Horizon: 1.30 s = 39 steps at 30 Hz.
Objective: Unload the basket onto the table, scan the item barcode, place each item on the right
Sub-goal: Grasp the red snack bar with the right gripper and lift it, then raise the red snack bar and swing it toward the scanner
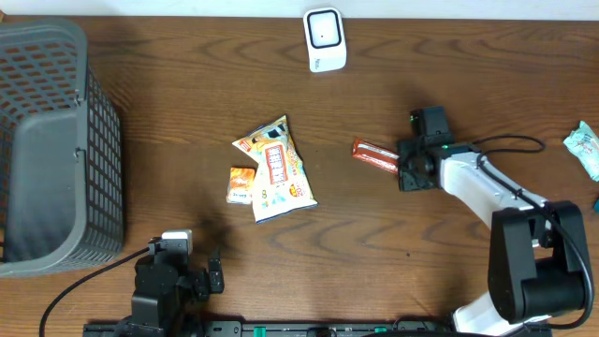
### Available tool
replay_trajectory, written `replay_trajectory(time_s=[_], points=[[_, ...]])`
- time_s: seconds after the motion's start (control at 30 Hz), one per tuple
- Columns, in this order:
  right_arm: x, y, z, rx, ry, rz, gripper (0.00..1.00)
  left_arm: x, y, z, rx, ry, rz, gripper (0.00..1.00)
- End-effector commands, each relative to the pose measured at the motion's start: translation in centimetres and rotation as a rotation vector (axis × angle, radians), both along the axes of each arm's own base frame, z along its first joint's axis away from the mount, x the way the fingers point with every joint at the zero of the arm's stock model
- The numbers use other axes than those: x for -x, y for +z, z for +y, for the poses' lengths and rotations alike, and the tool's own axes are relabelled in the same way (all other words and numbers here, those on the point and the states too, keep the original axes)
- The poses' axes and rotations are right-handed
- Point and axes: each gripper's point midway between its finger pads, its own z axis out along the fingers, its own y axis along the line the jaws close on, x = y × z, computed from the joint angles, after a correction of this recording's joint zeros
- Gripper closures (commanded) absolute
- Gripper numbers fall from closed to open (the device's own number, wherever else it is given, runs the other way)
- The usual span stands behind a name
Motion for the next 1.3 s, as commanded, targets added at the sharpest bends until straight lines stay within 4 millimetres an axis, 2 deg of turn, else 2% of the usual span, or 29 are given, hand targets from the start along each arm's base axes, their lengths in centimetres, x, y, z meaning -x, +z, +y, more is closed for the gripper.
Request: replay_trajectory(time_s=[0.0, 0.13, 0.23, 0.3, 0.33, 0.43, 0.5, 0.6, 0.7, 0.8, 0.93, 1.0, 1.13, 1.27], points=[[1.4, -2.3, -1.1, -0.014, -0.036, 0.094, 0.50, 0.1, -0.1, 0.1, -0.005, 0.004, 0.003, 0.00], [3.0, -4.4, -1.4, 0.000, 0.004, 0.184, 0.67, 0.1, -0.1, 0.1, -0.005, 0.004, 0.004, 0.00], [3.2, -5.6, -1.4, 0.025, 0.092, 0.199, 0.72, 0.1, -0.1, 0.1, -0.005, 0.004, 0.003, 0.00], [3.2, -6.5, -1.5, 0.048, 0.173, 0.202, 0.87, 0.1, -0.1, 0.1, -0.005, 0.004, 0.003, 0.00], [3.2, -6.8, -1.5, 0.057, 0.208, 0.204, 0.99, 0.1, -0.1, 0.1, -0.005, 0.004, 0.003, 0.00], [2.5, -6.8, -1.3, 0.085, 0.327, 0.165, 0.99, 0.1, -0.1, 0.1, -0.005, 0.004, 0.003, 0.00], [1.2, -5.9, -0.7, 0.088, 0.421, 0.089, 0.99, 0.1, -0.1, 0.1, -0.005, 0.004, 0.003, 0.00], [-1.7, -3.1, 0.7, 0.114, 0.608, -0.094, 0.99, 0.1, -0.1, 0.1, -0.005, 0.004, 0.003, 0.00], [-4.1, 1.6, 2.6, 0.157, 0.812, -0.317, 0.99, 0.1, -0.1, 0.1, -0.005, 0.004, 0.003, 0.00], [-4.7, 6.1, 3.8, 0.194, 0.909, -0.461, 0.99, 0.1, -0.1, 0.1, -0.005, 0.004, 0.003, 0.00], [-4.0, 11.8, 5.3, 0.246, 1.031, -0.622, 0.99, 0.1, -0.1, 0.1, -0.005, 0.004, 0.003, 0.00], [-3.2, 13.9, 5.9, 0.281, 1.082, -0.672, 0.99, 0.1, -0.1, 0.1, -0.005, 0.004, 0.003, 0.00], [-1.1, 16.8, 7.5, 0.305, 1.152, -0.732, 0.99, 0.1, -0.1, 0.1, -0.005, 0.004, 0.003, 0.00], [0.9, 18.3, 9.1, 0.274, 1.204, -0.764, 0.99, 0.1, -0.1, 0.1, -0.005, 0.004, 0.003, 0.00]])
